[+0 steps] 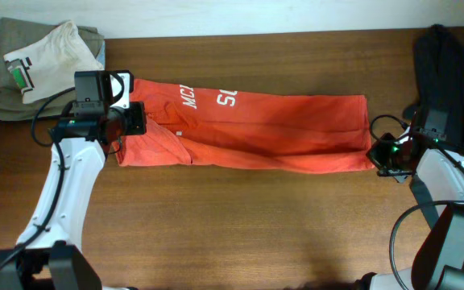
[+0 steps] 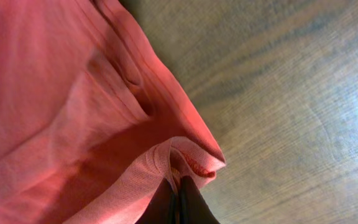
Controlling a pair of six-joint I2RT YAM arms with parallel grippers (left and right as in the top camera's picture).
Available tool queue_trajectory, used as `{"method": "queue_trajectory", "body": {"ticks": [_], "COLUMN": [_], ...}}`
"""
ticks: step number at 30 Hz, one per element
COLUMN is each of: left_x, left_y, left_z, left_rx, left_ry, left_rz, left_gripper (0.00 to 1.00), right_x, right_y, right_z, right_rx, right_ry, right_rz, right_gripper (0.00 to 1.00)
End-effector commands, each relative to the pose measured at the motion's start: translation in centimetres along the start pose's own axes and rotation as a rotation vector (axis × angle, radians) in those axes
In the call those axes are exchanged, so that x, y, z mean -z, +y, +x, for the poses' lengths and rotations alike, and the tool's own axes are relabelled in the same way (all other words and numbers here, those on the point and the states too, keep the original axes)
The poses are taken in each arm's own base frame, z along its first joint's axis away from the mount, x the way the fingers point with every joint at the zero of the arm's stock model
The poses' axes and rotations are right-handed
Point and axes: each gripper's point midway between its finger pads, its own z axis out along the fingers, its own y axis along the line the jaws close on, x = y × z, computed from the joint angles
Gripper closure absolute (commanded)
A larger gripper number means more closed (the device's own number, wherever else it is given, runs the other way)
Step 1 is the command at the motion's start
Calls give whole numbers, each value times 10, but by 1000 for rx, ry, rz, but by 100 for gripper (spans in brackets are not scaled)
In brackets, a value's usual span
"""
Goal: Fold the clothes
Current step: 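Fold the bottom edge up toward the top edge with both grippers, then press the folded strip flat and adjust its right end with the right gripper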
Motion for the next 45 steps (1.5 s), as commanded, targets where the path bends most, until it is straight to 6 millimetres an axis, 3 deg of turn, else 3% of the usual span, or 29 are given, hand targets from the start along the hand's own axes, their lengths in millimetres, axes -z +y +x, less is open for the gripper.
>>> {"method": "queue_trajectory", "body": {"ticks": [1, 9, 19, 24, 29, 31, 32, 33, 35, 36, 37, 39, 42, 45], "left_x": [-20, -53, -102, -105, -105, -109, -112, -114, -116, -116, -116, -109, -85, -54], "left_y": [15, 18, 23, 36, 36, 37, 37, 37, 38, 38, 38, 37, 34, 25], "left_z": [-5, -48, -53, -65, -77, -77, -75, -74, -71, -71, -73, -79, -94, -97], "left_rx": [-1, -10, -13, 16, 16, 16, 16, 16, 16, 16, 16, 14, 5, -1], "left_ry": [-3, -178, -227, -285, -342, -343, -339, -337, -327, -327, -332, -353, -395, -386], "left_rz": [-75, -74, -73, -141, -141, -143, -142, -142, -143, -143, -143, -142, -140, -121], "left_gripper": [99, 99, 99, 99, 98, 87, 75, 58, 14, 6, 1, 1, 1, 1], "right_x": [10, 11, 10, 9, 4, 1, -1, -3, -7, -8, -7, -2, 17, 35], "right_y": [10, 20, 75, 65, 50, 45, 45, 45, 43, 43, 43, 45, 49, 74], "right_z": [-15, -30, -36, -49, -60, -64, -65, -65, -65, -65, -65, -67, -73, -71], "right_rx": [17, 21, 163, 162, 139, 135, 135, 135, 135, 135, 135, 135, 151, 240], "right_ry": [-57, -121, -232, -312, -360, -376, -377, -377, -372, -371, -371, -367, -350, -281], "right_rz": [-35, -74, -138, -41, 44, 74, 73, 73, 78, 79, 80, 80, 93, 9], "right_gripper": [96, 96, 96, 96, 96, 96, 92, 75, 24, 2, 1, 1, 1, 1]}}
